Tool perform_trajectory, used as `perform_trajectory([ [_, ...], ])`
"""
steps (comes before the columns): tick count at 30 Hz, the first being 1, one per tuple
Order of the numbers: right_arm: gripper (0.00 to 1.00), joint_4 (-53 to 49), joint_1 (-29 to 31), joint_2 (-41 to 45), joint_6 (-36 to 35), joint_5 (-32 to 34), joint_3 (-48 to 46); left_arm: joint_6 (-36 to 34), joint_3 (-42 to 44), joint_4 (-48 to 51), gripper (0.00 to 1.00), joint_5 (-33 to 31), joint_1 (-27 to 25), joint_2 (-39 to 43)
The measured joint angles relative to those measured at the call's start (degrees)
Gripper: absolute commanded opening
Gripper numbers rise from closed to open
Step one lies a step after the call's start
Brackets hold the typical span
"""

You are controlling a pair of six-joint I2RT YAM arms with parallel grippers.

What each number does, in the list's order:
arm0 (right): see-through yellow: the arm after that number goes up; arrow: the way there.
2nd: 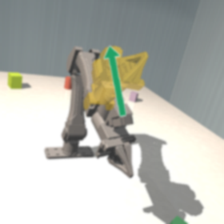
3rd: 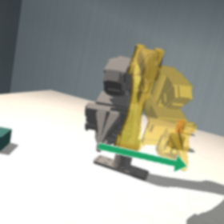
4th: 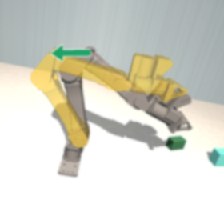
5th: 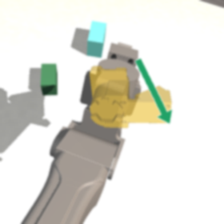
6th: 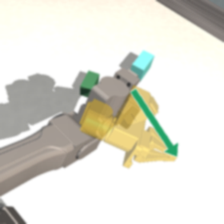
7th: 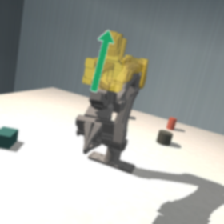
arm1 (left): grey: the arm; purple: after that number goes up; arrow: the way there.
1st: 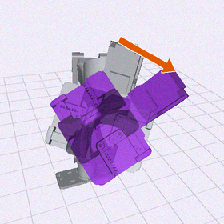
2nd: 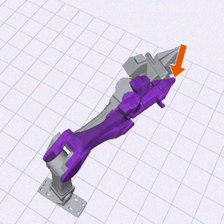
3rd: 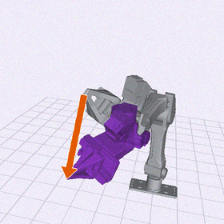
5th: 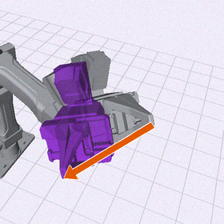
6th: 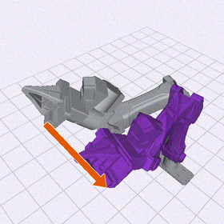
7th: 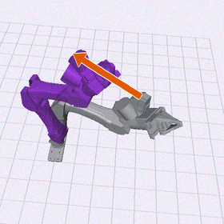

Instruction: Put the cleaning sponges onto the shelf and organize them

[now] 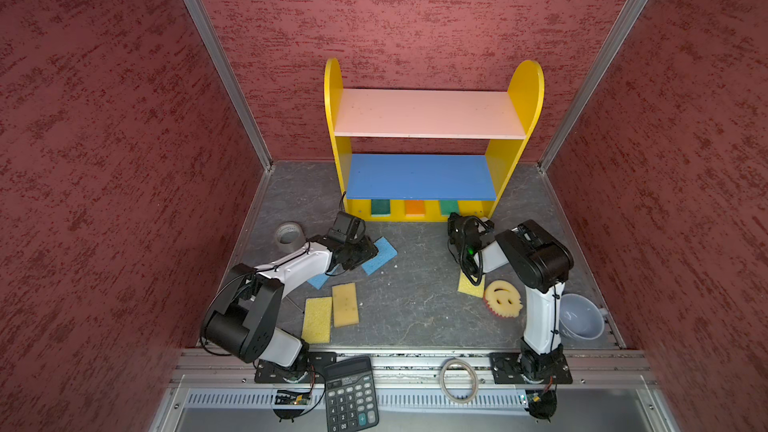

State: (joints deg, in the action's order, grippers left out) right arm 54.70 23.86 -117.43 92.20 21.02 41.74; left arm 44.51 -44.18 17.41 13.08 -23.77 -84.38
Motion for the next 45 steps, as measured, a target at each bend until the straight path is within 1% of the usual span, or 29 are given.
perform_trajectory([
  [8,0.18,2.01,-0.07,-0.13,0.61,0.04,-1.9,0.0,0.04,1.14,0.58,-0.15,0.0,0.81],
  [13,0.23,2.6,-0.13,-0.13,0.79,0.04,-2.97,0.02,0.04,1.51,0.59,-0.39,0.0,1.53],
  [17,0.19,3.06,-0.35,0.24,0.57,-0.02,-4.02,0.02,0.04,1.68,0.59,-0.79,0.0,2.58],
  [22,0.17,4.15,-1.64,2.08,0.09,-1.09,-6.97,-0.04,0.02,2.34,0.6,-1.07,0.0,3.41],
  [28,0.17,3.52,-2.86,6.84,-2.8,-7.76,-9.25,-2.4,-1.99,5.66,0.61,-2.75,0.28,5.73],
  [33,0.18,2.82,-2.84,14.43,-4.9,-13.9,-13.81,-4.13,-3.1,7.08,0.64,-4.2,2.4,8.11],
  [36,0.22,1.68,-2.8,19.69,-6.25,-17.66,-17.94,-4.42,-3.1,7.91,0.65,-4.63,3.85,9.49],
  [39,0.31,-5.33,-2.8,26.69,-9.55,-21.14,-20.04,-4.48,-3.1,8.28,0.66,-4.61,4.76,10.16],
  [42,0.37,-18.8,-2.67,35.69,-16.48,-24.17,-18.14,-4.5,-3.1,8.41,0.66,-4.61,5.14,10.23],
  [45,0.46,-33.62,-2.56,44.78,-24.57,-24.48,-14.05,-4.5,-3.1,8.52,0.66,-4.59,5.14,9.68],
])
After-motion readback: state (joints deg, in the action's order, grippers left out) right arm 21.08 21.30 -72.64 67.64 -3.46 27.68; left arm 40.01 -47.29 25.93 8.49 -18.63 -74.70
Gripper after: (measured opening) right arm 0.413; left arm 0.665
